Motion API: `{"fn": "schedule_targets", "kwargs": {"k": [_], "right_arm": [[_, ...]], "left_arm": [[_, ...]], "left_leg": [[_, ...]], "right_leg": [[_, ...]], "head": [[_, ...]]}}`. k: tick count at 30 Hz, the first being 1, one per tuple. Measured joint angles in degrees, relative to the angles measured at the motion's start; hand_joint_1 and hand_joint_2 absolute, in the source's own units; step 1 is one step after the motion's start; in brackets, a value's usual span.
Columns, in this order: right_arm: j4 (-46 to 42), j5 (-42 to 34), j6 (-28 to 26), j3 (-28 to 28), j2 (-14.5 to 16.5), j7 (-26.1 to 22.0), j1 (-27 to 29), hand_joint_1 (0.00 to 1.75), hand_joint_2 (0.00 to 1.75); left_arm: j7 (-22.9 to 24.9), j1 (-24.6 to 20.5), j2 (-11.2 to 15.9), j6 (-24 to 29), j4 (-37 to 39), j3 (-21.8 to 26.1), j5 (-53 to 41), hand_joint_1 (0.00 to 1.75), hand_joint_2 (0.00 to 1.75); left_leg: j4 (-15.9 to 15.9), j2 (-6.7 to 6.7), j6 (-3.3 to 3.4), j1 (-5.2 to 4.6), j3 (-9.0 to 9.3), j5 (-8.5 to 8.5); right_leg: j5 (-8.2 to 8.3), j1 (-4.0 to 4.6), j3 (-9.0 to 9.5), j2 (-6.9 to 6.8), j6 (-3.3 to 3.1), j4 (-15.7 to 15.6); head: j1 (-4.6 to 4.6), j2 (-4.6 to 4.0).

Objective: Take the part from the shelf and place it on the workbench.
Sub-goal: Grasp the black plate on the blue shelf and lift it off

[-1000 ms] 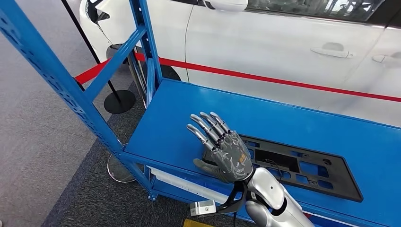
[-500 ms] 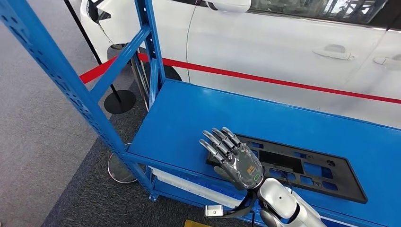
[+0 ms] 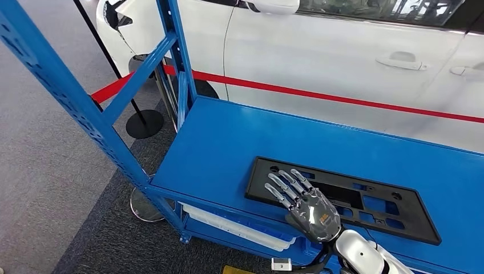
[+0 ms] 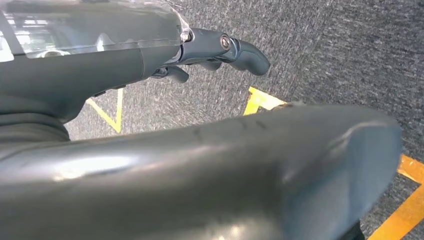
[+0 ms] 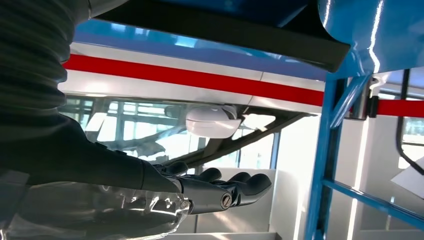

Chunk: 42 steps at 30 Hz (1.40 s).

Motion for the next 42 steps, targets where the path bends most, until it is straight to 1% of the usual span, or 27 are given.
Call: {"fn": "schedule_targets", "kwargs": {"k": [2,5,6,7,8,10,12,15,17,18,20,21,22,23,25,26,27,28,31,33,35,36,37,38,39,40,42], "right_arm": [[-0.4,0.1,0.0,-0.1,-0.2,0.0,0.2,0.0,1.75],[-0.6,0.4,0.2,-0.1,-0.2,0.0,0.9,0.0,1.75],[-0.7,0.6,0.3,-0.1,-0.2,-0.1,1.2,0.0,1.75],[-0.7,0.8,0.4,-0.1,-0.1,-0.1,1.5,0.0,1.75],[-0.7,1.0,0.5,0.0,0.0,-0.2,1.7,0.0,1.75],[-0.7,1.2,0.5,0.0,0.2,-0.2,1.9,0.0,1.75],[-0.7,1.3,0.5,0.1,0.4,-0.2,2.1,0.0,1.75],[-0.7,1.3,0.5,0.1,0.5,-0.2,2.2,0.0,1.75],[-0.7,1.3,0.4,0.1,0.5,-0.3,2.1,0.0,1.75],[-0.7,1.3,0.2,0.1,0.5,-0.5,2.0,0.0,1.75],[-0.5,1.2,-0.1,0.1,0.4,-0.8,1.8,0.0,1.75],[-0.3,1.1,-0.3,0.1,0.4,-1.0,1.7,0.0,1.75],[-0.1,1.0,-0.6,0.1,0.4,-1.2,1.6,0.0,1.75],[0.2,1.0,-0.8,0.1,0.6,-1.4,1.3,0.0,1.75],[0.7,1.3,-1.1,0.2,1.1,-2.0,0.3,0.0,1.75],[1.0,1.4,-1.0,0.4,1.5,-2.2,-0.5,0.0,1.75],[1.2,1.4,-0.7,0.5,1.9,-2.5,-1.3,0.0,1.75],[1.4,1.4,-0.1,0.7,2.3,-2.6,-2.1,0.0,1.75],[2.1,1.2,1.5,1.2,3.0,-2.8,-4.4,0.0,1.75],[2.8,1.2,1.7,1.4,3.2,-2.8,-6.0,0.0,1.75],[4.0,1.5,1.1,1.7,3.5,-2.6,-7.3,0.0,1.75],[4.9,1.8,0.6,1.8,3.6,-2.3,-7.8,0.0,1.75],[5.7,2.3,0.2,1.9,3.8,-1.9,-8.2,0.0,1.75],[6.6,2.7,-0.2,2.0,3.9,-1.6,-8.7,0.0,1.75],[7.4,3.1,-0.5,2.1,4.1,-1.3,-9.2,0.0,1.75],[8.2,3.5,-0.7,2.2,4.4,-1.0,-9.8,0.0,1.75],[9.8,4.2,-0.6,2.3,4.9,-0.4,-11.1,0.0,1.75]], "left_arm": [[0.0,-0.1,0.0,0.0,0.0,-0.1,-0.2,0.0,0.0],[-0.2,0.0,0.1,0.0,0.0,-0.3,-0.3,0.0,0.0],[-0.3,0.0,0.2,0.0,0.0,-0.3,-0.3,0.0,0.0],[-0.3,0.1,0.2,0.0,0.0,-0.3,-0.3,0.0,0.0],[-0.4,0.1,0.3,0.0,0.0,-0.3,-0.3,0.0,0.0],[-0.5,0.0,0.6,0.0,0.0,-0.3,-0.3,0.0,0.0],[-0.5,-0.1,0.9,0.0,0.0,-0.3,-0.3,0.0,0.0],[-0.5,0.0,1.0,0.3,0.0,-0.3,-0.1,0.0,0.0],[-0.5,0.0,1.0,0.7,0.0,-0.3,0.1,0.0,0.0],[-0.5,0.0,1.0,1.0,0.0,-0.3,0.1,0.0,0.0],[-0.7,0.0,1.3,1.4,0.0,-0.3,0.1,0.0,0.0],[-1.0,0.0,1.6,1.5,0.1,-0.2,0.2,0.0,0.0],[-1.4,0.1,1.8,1.5,0.1,-0.2,0.4,0.0,0.0],[-1.9,0.1,2.1,1.6,0.2,-0.2,0.5,0.0,0.0],[-3.1,0.2,2.5,1.6,0.2,0.1,0.7,0.0,0.0],[-3.8,0.1,2.8,1.6,0.3,0.4,0.8,0.0,0.0],[-4.3,0.1,3.1,1.5,0.3,0.7,0.8,0.0,0.0],[-4.7,0.1,3.4,1.3,0.3,1.0,0.8,0.0,0.0],[-4.8,0.1,4.1,1.2,0.5,1.5,0.8,0.0,0.0],[-4.6,0.1,4.3,1.2,0.5,1.8,0.8,0.0,0.0],[-4.5,0.2,4.4,1.2,0.5,2.1,0.8,0.0,0.0],[-4.6,0.3,4.5,1.1,0.5,2.3,0.8,0.0,0.0],[-4.8,0.4,4.5,1.0,0.5,2.4,0.8,0.0,0.0],[-5.1,0.6,4.5,0.9,0.5,2.6,0.8,0.0,0.0],[-5.6,0.6,4.6,0.7,0.5,2.8,0.8,0.0,0.0],[-6.0,0.7,4.6,0.6,0.5,3.1,0.8,0.0,0.0],[-6.8,0.6,4.9,0.3,0.5,3.5,0.8,0.0,0.0]], "left_leg": [[2.5,0.03,-0.59,0.04,-0.97,-1.82],[13.3,0.05,-1.13,0.19,-5.81,-7.16],[15.8,0.05,-1.2,0.2,-6.99,-7.86],[16.2,0.05,-1.18,0.2,-7.13,-7.35],[14.3,0.05,-1.06,0.2,-6.23,-5.86],[6.5,0.05,-0.48,0.1,-2.42,-2.06],[1.0,0.04,0.13,-0.11,0.17,-0.43],[-0.2,0.04,0.86,-0.13,0.52,-0.21],[-0.8,0.1,1.48,0.14,0.71,0.22],[-1.0,0.15,1.73,0.26,0.79,0.4],[-1.1,0.19,1.93,0.2,0.7,0.45],[-1.0,0.18,1.92,0.17,0.66,0.45],[-1.0,0.16,1.9,0.17,0.65,0.44],[-0.9,0.13,1.84,0.19,0.66,0.4],[-0.7,0.07,1.54,0.22,0.73,0.24],[-0.5,0.06,1.27,0.13,0.67,0.11],[-0.3,0.06,0.96,0.04,0.57,0.04],[-0.3,0.06,0.62,-0.04,0.45,0.02],[0.0,0.06,-0.38,0.0,0.25,-0.22],[3.6,0.07,-0.88,0.14,-1.32,-2.54],[11.1,0.07,-1.19,0.26,-4.8,-6.21],[14.4,0.08,-1.27,0.29,-6.42,-7.35],[16.0,0.08,-1.31,0.29,-7.26,-7.44],[15.5,0.08,-1.27,0.3,-7.06,-6.46],[12.7,0.09,-1.16,0.3,-5.81,-4.59],[8.7,0.11,-0.97,0.29,-3.92,-2.5],[2.1,0.12,-0.51,0.13,-0.85,-0.17]], "right_leg": [[0.19,-0.26,0.12,-0.05,-0.7,-0.3],[0.16,-0.1,0.11,-0.24,-1.29,-0.3],[0.14,-0.03,0.12,-0.29,-1.33,-0.3],[0.13,0.03,0.15,-0.3,-1.35,-0.3],[0.11,0.07,0.22,-0.27,-1.36,-0.3],[-0.01,0.21,0.35,-0.16,-1.25,-0.1],[-0.12,0.38,0.26,-0.1,-0.86,0.0],[-0.09,0.3,0.13,-0.12,0.06,0.1],[-1.39,0.23,-0.52,-0.11,0.7,1.7],[-2.89,0.14,-1.56,-0.1,0.99,4.1],[-6.38,-0.09,-4.85,-0.1,1.45,11.1],[-7.26,-0.22,-6.21,-0.11,1.62,13.9],[-7.11,-0.35,-6.78,-0.12,1.73,15.1],[-5.88,-0.47,-6.29,-0.12,1.78,14.1],[-2.16,-0.68,-2.96,-0.12,1.65,7.2],[-0.91,-0.61,-1.36,-0.11,1.41,3.8],[-0.27,-0.5,-0.36,-0.1,1.13,1.5],[-0.23,-0.34,0.0,-0.07,0.8,0.5],[-0.04,-0.28,-0.07,-0.07,-0.28,0.2],[0.17,-0.46,0.03,-0.19,-1.03,-0.2],[0.19,-0.32,-0.01,-0.31,-1.43,-0.2],[0.19,-0.24,-0.03,-0.34,-1.48,-0.2],[0.18,-0.18,-0.04,-0.36,-1.5,-0.1],[0.16,-0.14,-0.02,-0.35,-1.5,-0.1],[0.14,-0.13,0.01,-0.34,-1.48,0.0],[0.08,-0.12,0.03,-0.3,-1.42,0.1],[-0.05,0.09,-0.11,-0.21,-1.05,0.4]], "head": [[-0.03,0.0],[-0.07,0.0],[-0.07,0.0],[-0.07,0.0],[-0.07,0.0],[-0.06,0.0],[-0.03,0.0],[-0.01,0.0],[0.04,0.0],[0.07,0.0],[0.09,0.0],[0.09,0.0],[0.09,0.0],[0.09,0.0],[0.1,0.0],[0.09,0.0],[0.08,0.0],[0.05,0.0],[0.03,0.0],[-0.01,0.0],[-0.03,0.0],[-0.02,0.0],[-0.02,0.0],[-0.02,0.0],[-0.02,0.0],[-0.02,0.0],[0.01,0.0]]}}
